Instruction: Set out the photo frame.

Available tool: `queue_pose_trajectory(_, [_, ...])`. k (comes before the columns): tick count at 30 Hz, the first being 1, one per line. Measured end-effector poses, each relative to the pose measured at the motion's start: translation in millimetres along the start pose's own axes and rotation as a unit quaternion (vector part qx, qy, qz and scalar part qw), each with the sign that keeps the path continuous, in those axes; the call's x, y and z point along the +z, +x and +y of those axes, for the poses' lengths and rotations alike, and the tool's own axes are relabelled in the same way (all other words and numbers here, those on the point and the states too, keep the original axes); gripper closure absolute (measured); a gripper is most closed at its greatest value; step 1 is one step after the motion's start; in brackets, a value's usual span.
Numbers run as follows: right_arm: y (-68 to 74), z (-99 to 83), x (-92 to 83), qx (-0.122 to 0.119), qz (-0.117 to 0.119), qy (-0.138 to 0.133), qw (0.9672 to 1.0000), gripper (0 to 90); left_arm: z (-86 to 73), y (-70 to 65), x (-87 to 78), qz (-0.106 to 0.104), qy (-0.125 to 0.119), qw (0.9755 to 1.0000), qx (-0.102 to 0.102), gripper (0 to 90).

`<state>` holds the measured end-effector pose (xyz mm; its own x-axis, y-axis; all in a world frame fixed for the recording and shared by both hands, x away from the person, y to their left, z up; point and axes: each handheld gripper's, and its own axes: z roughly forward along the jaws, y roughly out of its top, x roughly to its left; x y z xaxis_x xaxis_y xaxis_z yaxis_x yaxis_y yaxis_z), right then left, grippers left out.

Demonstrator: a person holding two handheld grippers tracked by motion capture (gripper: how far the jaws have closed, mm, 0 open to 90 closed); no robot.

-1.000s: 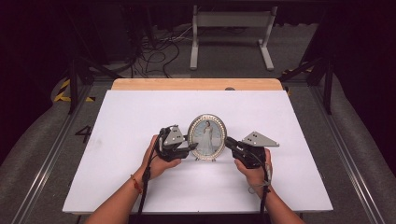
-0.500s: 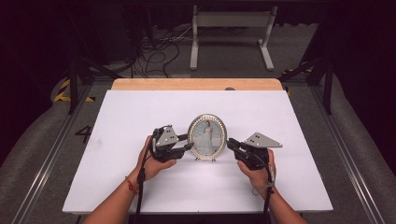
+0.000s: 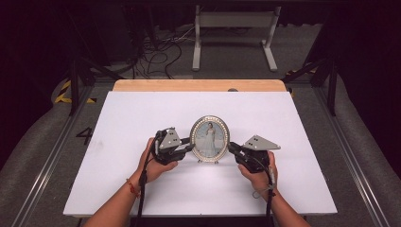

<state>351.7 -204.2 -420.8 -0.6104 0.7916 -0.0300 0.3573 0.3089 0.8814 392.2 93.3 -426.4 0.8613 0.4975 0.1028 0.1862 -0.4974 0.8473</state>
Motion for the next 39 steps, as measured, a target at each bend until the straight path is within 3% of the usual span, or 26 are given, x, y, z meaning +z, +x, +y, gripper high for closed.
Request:
queue_pose_trajectory(5, [4.9,3.0,-0.2,-0.028,-0.014,0.008,0.9995,78.5,0.7,-1.5,-0.2,0.001,0.005,1.0000,0.001,68.4])
queue_pose_trajectory(10, [3.7,1.6,1.6,-0.023,-0.003,0.017,0.9996,76.9,1.3,-1.2,-0.6,-0.002,0.008,1.0000,-0.001,67.3])
queue_pose_trajectory(13, [3.4,2.9,1.1,-0.029,-0.001,0.023,0.9993,76.8,-0.5,-3.4,-0.1,-0.002,0.020,0.9998,0.004,66.8])
queue_pose_trajectory(20, [2.7,1.7,-3.9,-0.045,-0.003,0.034,0.9984,75.0,-2.4,-3.1,-5.1,0.004,0.021,0.9997,0.007,65.0])
queue_pose_trajectory(27, [-2.5,-3.3,-8.3,-0.037,-0.007,0.031,0.9988,69.3,-7.4,-3.8,-11.2,0.005,0.028,0.9995,0.011,61.1])
queue_pose_trajectory(30, [-3.6,-4.9,-10.1,-0.037,0.002,0.027,0.9990,66.6,-10.0,-4.3,-14.6,0.012,0.029,0.9994,0.015,59.9])
queue_pose_trajectory(32, [-3.7,-5.7,-11.0,-0.045,0.011,0.024,0.9986,64.6,-12.8,-4.3,-17.5,0.019,0.032,0.9991,0.021,58.9])
queue_pose_trajectory(34, [-2.2,-6.2,-11.9,-0.056,0.002,0.027,0.9981,61.8,-15.3,-3.9,-19.8,0.019,0.032,0.9991,0.018,57.7])
queue_pose_trajectory(39, [-4.3,-7.9,-14.5,-0.061,0.004,0.025,0.9978,55.1,-23.3,0.0,-28.0,0.029,0.037,0.9988,0.014,55.3])
